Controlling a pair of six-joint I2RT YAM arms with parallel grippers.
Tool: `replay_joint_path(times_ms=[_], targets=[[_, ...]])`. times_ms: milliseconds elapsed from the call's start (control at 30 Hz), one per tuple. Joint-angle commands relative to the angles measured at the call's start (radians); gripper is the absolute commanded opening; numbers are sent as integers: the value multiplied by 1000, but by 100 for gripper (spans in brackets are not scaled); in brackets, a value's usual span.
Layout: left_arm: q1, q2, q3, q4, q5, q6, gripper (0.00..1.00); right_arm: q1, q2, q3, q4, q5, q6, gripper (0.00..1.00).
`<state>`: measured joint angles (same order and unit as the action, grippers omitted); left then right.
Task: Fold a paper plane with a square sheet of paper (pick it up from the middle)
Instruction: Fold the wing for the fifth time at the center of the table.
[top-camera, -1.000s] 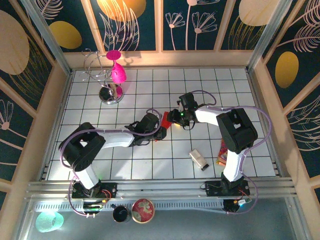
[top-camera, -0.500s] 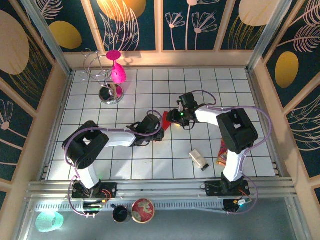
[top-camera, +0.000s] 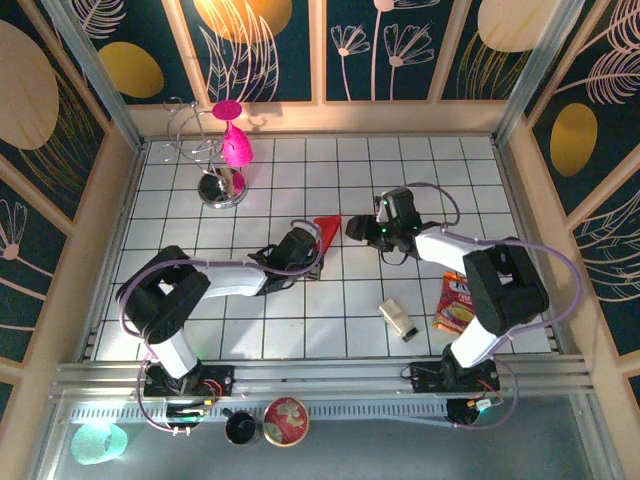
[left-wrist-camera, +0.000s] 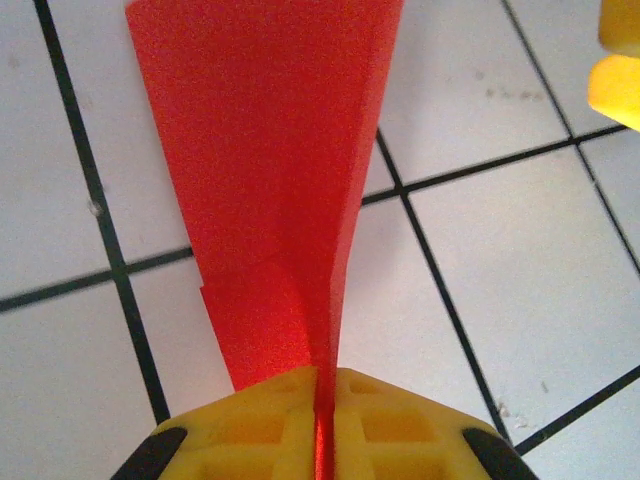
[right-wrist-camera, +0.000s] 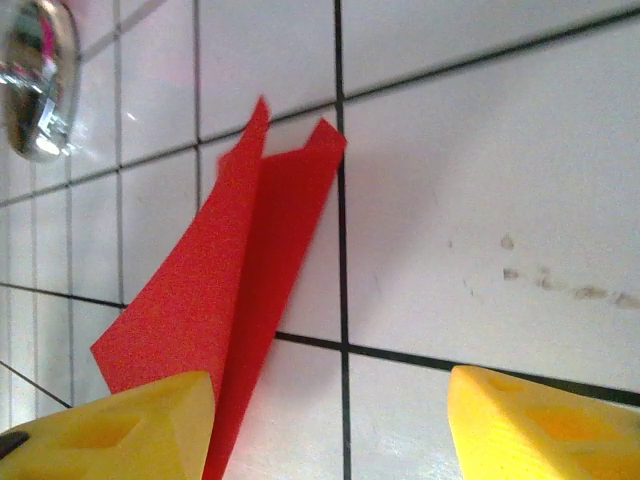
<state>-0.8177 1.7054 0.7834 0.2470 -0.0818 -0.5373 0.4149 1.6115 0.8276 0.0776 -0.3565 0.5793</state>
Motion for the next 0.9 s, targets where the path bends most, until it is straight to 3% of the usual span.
replay_joint_path(times_ms=[0,467,867], targets=[[-4,-49,-14,43,-66,84,11,-13,-50,-41,74,30,7,64],[-3,-66,-99,224,-83,223,10,-40,-126,-114,145,54,26,64],[-4,64,-156,477,73,105,11,-48,-117,-136,163,41,48,64]])
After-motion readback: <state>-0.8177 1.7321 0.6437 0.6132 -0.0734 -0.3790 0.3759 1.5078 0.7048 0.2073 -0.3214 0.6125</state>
